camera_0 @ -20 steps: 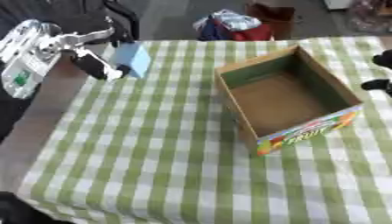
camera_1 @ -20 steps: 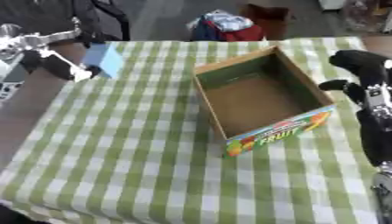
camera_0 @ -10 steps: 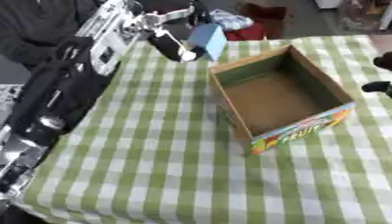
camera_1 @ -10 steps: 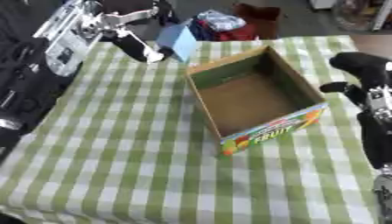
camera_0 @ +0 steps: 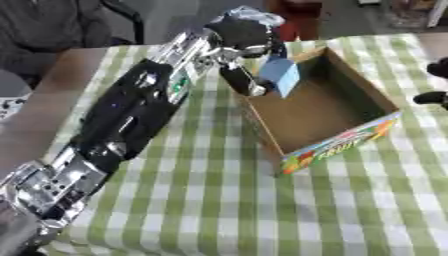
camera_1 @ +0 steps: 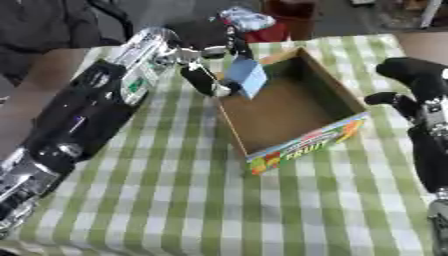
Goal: Pick up objects on the table and place them in the box.
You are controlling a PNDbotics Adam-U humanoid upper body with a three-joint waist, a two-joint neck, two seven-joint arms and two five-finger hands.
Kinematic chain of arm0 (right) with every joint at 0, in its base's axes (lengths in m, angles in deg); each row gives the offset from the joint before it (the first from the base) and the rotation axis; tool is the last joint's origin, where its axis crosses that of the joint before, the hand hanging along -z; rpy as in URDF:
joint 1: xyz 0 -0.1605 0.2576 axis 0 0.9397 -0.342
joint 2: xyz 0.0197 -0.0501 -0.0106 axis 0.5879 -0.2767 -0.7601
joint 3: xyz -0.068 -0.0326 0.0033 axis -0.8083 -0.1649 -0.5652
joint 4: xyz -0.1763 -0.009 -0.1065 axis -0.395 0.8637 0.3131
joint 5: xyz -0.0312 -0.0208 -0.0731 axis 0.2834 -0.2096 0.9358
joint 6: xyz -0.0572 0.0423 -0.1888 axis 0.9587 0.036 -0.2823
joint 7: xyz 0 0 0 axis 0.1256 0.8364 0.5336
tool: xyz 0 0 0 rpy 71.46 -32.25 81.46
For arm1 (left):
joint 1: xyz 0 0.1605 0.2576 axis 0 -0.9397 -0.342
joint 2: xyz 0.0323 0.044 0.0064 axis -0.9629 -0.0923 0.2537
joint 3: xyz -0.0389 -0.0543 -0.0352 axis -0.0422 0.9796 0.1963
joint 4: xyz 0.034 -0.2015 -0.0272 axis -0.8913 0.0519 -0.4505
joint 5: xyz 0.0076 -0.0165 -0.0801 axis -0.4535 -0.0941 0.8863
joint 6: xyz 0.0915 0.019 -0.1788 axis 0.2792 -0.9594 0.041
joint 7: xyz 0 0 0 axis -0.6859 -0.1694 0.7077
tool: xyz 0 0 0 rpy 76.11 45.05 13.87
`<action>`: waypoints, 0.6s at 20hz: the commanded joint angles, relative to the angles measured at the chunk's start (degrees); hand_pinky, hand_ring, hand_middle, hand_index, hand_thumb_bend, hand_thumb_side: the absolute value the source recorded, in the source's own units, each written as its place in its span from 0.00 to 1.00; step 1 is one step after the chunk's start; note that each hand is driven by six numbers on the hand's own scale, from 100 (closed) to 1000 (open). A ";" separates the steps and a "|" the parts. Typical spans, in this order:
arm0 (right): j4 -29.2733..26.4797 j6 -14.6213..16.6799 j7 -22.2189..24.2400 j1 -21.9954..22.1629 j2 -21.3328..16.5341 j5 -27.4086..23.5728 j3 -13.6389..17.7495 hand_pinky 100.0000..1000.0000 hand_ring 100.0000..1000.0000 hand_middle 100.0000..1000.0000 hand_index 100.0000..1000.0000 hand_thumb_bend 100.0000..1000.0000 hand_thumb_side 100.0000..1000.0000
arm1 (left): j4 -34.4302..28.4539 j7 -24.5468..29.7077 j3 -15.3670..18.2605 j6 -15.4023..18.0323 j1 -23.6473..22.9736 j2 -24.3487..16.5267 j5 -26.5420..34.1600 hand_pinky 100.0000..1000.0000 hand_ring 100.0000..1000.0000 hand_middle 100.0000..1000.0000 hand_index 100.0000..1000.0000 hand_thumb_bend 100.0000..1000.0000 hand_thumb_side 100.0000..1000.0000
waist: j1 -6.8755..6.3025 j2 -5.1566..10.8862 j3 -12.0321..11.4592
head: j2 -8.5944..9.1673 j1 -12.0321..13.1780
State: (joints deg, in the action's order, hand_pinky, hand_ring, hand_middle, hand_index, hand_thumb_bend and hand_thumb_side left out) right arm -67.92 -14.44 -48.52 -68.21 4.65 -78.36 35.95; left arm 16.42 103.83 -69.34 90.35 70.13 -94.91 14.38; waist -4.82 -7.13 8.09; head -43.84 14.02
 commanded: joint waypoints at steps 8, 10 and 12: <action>-0.86 0.14 0.13 -0.89 0.11 -0.28 0.20 0.57 0.80 0.69 0.69 0.00 0.50 | -1.87 -5.26 -1.62 0.46 -0.45 -0.39 -2.62 0.76 0.74 0.78 0.92 0.66 0.60 | 0.49 0.62 -0.30 | -0.28 -0.08; -0.83 0.16 0.05 -0.79 0.10 -0.24 0.30 0.57 0.80 0.69 0.69 0.00 0.50 | -4.84 -5.96 -1.37 -0.08 -0.75 -1.83 -1.25 0.76 0.73 0.78 0.92 0.66 0.62 | 0.54 0.68 -0.59 | -0.28 -0.25; -0.82 0.19 -0.04 -0.75 0.08 -0.17 0.39 0.57 0.80 0.69 0.69 0.00 0.50 | -8.57 -6.58 -0.92 -1.09 -1.26 -3.60 1.17 0.75 0.72 0.77 0.91 0.57 0.63 | 0.58 0.71 -0.84 | -0.28 -0.35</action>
State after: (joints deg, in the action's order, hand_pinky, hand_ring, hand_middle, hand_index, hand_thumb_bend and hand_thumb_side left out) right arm -67.92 -14.45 -48.50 -68.39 4.94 -78.41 35.98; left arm 10.50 97.75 -70.94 89.69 67.98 -96.32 14.37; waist -4.57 -7.21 7.32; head -43.84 13.85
